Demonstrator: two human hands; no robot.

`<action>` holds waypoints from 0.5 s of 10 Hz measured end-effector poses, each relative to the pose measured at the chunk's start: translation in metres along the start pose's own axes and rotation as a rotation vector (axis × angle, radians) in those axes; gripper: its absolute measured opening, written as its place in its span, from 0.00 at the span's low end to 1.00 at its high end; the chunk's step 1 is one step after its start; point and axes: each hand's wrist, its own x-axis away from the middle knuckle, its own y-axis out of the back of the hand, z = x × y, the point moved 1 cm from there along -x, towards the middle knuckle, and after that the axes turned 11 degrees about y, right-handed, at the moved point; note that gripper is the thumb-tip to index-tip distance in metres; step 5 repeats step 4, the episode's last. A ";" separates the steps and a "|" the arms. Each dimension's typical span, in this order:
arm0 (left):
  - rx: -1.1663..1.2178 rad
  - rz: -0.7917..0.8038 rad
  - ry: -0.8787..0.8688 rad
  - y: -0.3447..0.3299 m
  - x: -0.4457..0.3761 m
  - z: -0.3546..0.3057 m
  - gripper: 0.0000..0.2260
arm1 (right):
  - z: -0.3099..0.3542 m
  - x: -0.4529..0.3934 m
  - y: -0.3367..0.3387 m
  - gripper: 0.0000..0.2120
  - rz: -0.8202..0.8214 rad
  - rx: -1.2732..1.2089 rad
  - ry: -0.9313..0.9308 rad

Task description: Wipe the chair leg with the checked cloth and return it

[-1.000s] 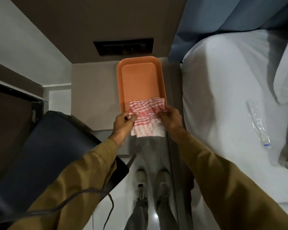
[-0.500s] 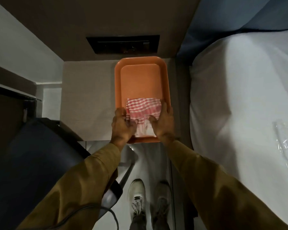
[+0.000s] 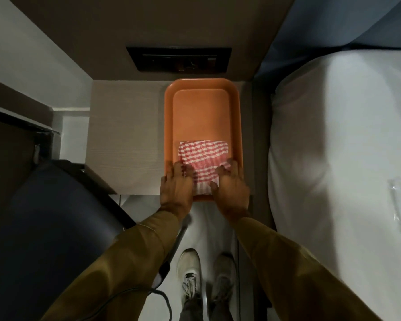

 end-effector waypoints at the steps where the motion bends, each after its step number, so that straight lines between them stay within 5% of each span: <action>1: -0.110 -0.025 -0.017 0.000 0.005 -0.004 0.33 | 0.002 0.006 -0.004 0.35 0.042 0.301 0.118; 3: -0.193 -0.002 -0.114 0.005 0.008 0.008 0.35 | 0.006 0.021 -0.006 0.50 0.142 0.281 0.147; 4: -0.105 -0.018 -0.102 0.021 0.012 0.010 0.35 | 0.015 0.053 -0.009 0.37 0.081 0.251 0.169; 5: -0.105 -0.018 -0.102 0.021 0.012 0.010 0.35 | 0.015 0.053 -0.009 0.37 0.081 0.251 0.169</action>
